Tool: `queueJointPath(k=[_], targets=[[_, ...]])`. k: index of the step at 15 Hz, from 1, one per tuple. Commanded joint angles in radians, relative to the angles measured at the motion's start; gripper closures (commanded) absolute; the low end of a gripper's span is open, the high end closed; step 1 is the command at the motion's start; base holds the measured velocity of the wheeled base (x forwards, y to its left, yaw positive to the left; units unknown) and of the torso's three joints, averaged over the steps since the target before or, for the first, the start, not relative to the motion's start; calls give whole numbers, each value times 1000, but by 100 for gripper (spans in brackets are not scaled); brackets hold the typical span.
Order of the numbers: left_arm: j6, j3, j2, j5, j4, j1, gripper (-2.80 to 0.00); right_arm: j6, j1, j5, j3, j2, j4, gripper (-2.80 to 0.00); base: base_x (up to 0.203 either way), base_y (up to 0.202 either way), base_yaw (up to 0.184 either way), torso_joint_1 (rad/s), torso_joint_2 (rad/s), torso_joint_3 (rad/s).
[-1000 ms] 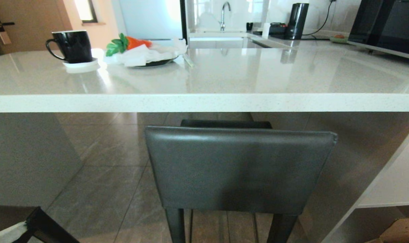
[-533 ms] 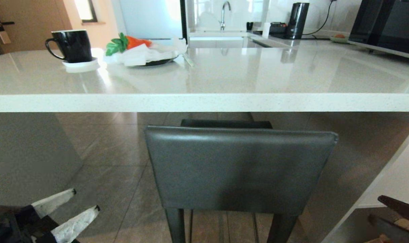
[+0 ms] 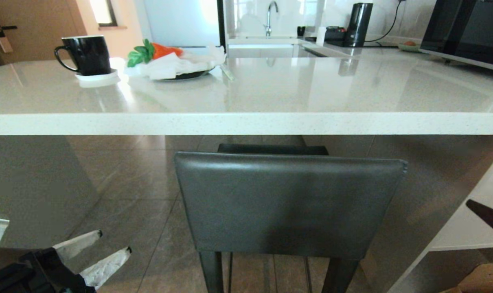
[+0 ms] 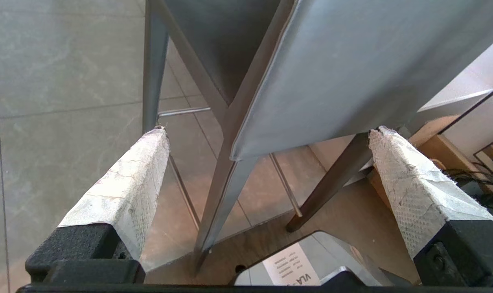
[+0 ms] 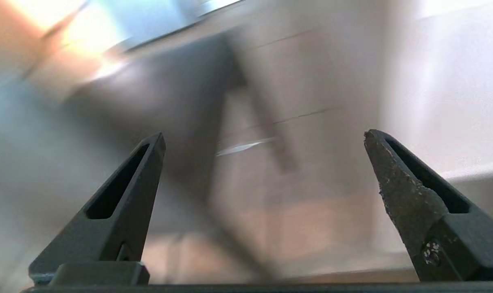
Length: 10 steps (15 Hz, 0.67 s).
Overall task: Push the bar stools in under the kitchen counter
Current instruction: Pull the gray chair out from under the dining table
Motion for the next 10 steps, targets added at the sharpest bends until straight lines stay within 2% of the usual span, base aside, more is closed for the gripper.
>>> queueJointPath(k=[1,2,4,6,8,9,10], targets=[[-1,-2,25,-3,-7,21,-280,-15,-197,49,-34,68,-11,-280,0,0,0,0,0,0],[-1,-2,28,-3,-7,22,-280,-23,-256,99,-45,84,-28,-280,0,0,0,0,0,0],[-1,-4,30,-3,-7,21,-280,-23,-363,252,-28,121,-105,-280,0,0,0,0,0,0],[-1,-5,35,-3,-8,23,-280,-41,-447,366,16,237,-220,-280,0,0,0,0,0,0],[-1,-4,40,-5,-7,12,-280,-67,-495,487,91,401,-436,-280,0,0,0,0,0,0],[0,-4,49,-10,-8,4,-280,-86,-510,573,149,489,-587,-280,0,0,0,0,0,0],[2,-6,58,-38,-10,-10,-280,-108,-521,710,185,552,-693,-280,0,0,0,0,0,0]])
